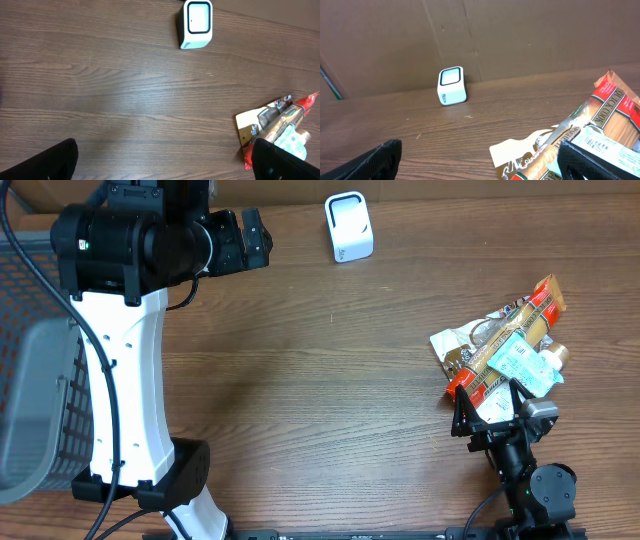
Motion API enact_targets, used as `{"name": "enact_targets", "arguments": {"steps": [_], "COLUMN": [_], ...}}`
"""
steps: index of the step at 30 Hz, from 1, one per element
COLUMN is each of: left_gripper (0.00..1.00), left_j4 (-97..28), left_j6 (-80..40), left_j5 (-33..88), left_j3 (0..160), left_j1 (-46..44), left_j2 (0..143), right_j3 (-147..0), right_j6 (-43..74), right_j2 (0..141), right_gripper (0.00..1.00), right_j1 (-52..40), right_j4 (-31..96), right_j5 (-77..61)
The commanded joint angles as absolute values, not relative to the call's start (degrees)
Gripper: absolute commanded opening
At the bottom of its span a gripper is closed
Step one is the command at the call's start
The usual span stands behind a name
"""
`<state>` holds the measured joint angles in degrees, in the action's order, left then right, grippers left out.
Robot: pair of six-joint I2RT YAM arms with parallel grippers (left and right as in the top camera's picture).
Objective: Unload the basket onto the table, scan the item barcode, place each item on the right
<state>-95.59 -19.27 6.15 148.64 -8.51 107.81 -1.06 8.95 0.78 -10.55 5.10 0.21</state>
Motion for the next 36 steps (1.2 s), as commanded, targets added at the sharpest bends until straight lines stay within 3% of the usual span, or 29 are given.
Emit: {"name": "enact_targets", "arguments": {"steps": [1, 23, 28, 36], "left_gripper": [1.00, 0.99, 1.00, 1.00], "left_j4": [-95.4, -95.4, -95.3, -95.1], "left_j6": [-18.4, -18.4, -18.4, -16.8], "left_j5": [5.8, 5.7, 5.8, 3.7], "left_j3": [149.0, 148.9, 142.0, 116.9], "left_j1": [-8.6, -9.8, -11.8, -11.0], "left_j2": [108.3, 106.8, 98.2, 76.3], "right_j3": [-0.5, -0.5, -0.5, -0.5], "right_j6": [8.8, 8.8, 8.8, 8.8], "right_j2": [0.2, 0.2, 0.2, 0.2], "right_gripper": [1.00, 1.00, 1.00, 1.00], "right_j1": [-10.9, -10.9, -10.9, -10.9], "right_j4": [4.8, 4.8, 4.8, 4.8], "right_j5": [-0.1, -0.1, -0.1, -0.1]}}
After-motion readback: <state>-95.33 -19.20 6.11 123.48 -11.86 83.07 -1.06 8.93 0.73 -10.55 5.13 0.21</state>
